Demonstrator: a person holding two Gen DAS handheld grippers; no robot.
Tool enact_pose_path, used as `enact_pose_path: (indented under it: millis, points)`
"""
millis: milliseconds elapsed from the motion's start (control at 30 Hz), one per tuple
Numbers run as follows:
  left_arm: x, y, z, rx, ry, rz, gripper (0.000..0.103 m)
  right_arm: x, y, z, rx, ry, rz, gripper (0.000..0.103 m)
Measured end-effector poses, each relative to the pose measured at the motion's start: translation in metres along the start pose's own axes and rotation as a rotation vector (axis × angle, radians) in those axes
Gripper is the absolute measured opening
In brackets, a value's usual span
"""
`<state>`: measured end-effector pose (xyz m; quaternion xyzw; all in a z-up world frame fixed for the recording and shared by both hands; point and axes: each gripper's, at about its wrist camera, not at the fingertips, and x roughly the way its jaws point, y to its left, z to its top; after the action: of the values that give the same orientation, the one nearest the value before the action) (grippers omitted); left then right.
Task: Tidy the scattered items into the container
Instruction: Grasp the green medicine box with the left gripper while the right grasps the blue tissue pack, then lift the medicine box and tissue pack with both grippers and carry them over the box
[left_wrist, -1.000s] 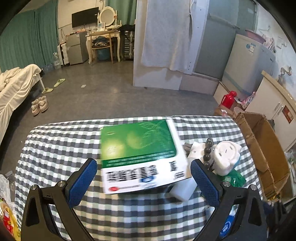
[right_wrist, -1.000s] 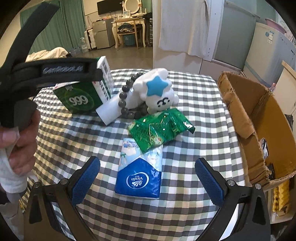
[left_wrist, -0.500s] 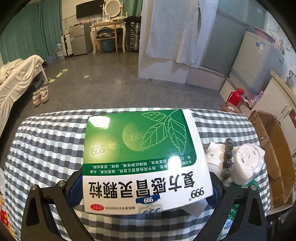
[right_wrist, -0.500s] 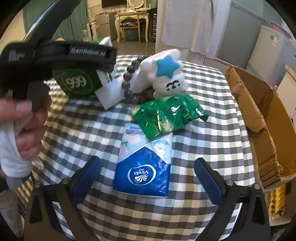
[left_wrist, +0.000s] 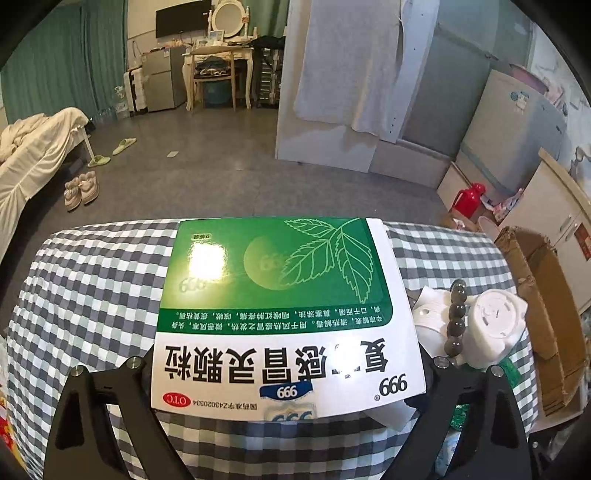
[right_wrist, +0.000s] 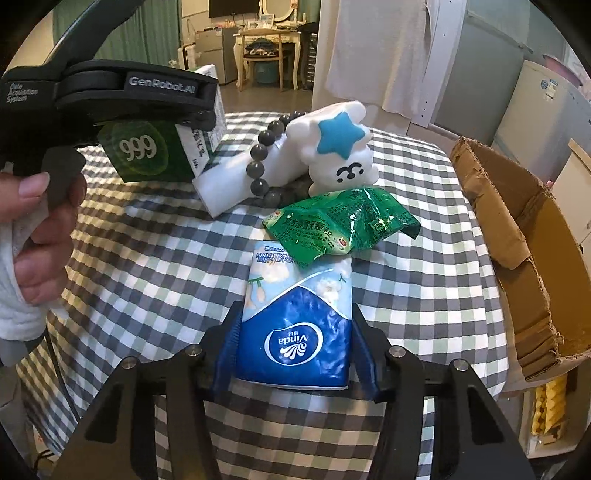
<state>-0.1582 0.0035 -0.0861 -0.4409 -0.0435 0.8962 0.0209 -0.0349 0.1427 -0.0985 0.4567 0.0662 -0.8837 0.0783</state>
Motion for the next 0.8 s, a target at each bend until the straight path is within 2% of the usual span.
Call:
enact_pose_path:
  millis: [433, 667, 800]
  points:
    - [-0.062, 0.013, 0.011, -0.004, -0.146, 0.013, 0.095, -0.031, -0.012, 0.006, 0.024, -0.102, 0.037, 0.052]
    - [-0.101, 0.011, 0.010, 0.009, -0.247, 0.021, 0.095, -0.056, -0.001, 0.015, 0.031, -0.173, 0.058, 0.052]
    - [-0.120, 0.012, 0.007, 0.012, -0.277, -0.012, 0.095, -0.069, -0.007, 0.022, 0.034, -0.219, 0.072, 0.052]
